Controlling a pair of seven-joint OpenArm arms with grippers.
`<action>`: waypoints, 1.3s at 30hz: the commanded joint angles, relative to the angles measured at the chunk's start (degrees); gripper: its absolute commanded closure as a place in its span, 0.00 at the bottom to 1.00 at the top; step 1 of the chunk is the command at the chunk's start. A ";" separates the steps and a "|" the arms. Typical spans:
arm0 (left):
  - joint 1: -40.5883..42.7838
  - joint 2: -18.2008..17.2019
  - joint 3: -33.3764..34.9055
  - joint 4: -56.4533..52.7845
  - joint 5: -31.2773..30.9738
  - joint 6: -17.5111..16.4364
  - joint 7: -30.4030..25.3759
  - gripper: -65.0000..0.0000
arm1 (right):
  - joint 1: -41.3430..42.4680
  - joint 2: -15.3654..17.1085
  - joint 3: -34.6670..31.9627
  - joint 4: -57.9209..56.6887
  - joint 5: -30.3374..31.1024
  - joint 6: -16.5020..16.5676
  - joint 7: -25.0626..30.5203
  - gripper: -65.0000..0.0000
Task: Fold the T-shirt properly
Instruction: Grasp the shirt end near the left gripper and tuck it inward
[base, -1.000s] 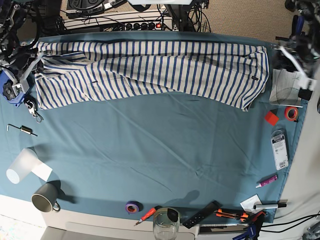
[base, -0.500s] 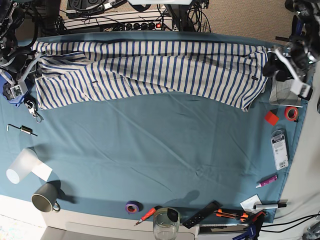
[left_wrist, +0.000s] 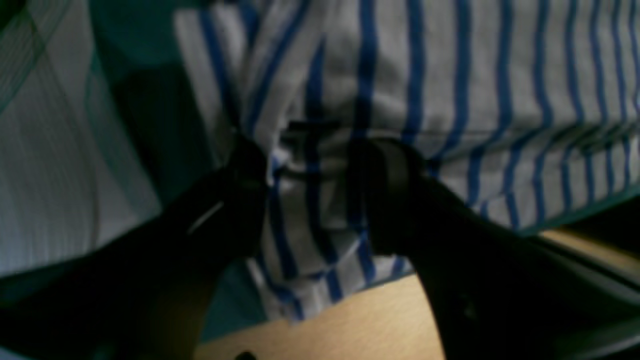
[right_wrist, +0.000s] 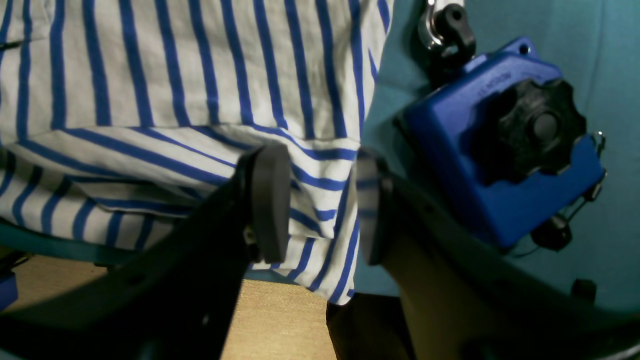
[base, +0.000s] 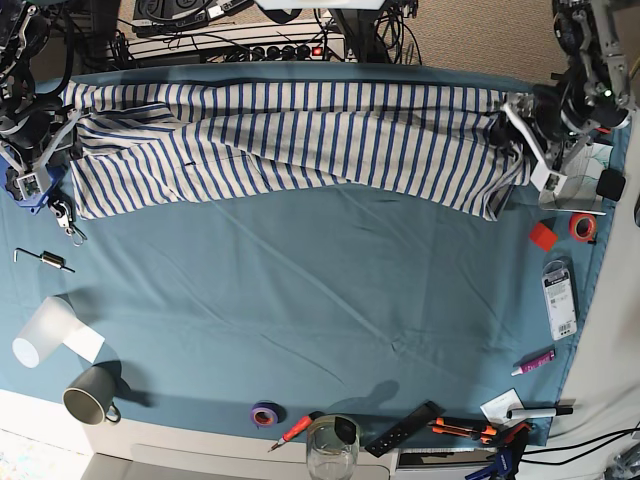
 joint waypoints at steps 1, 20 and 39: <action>-0.79 -0.39 -0.26 -0.44 -0.20 0.04 -0.66 0.51 | 0.33 1.16 0.68 0.79 0.33 -0.74 1.05 0.66; -2.60 0.07 -0.31 -9.97 -3.52 1.33 10.51 1.00 | 0.35 1.14 0.68 0.79 0.35 -1.11 1.70 0.66; -2.60 0.09 -1.40 10.75 -12.83 -6.69 7.30 1.00 | 0.35 1.14 0.68 0.79 0.35 -1.11 2.10 0.66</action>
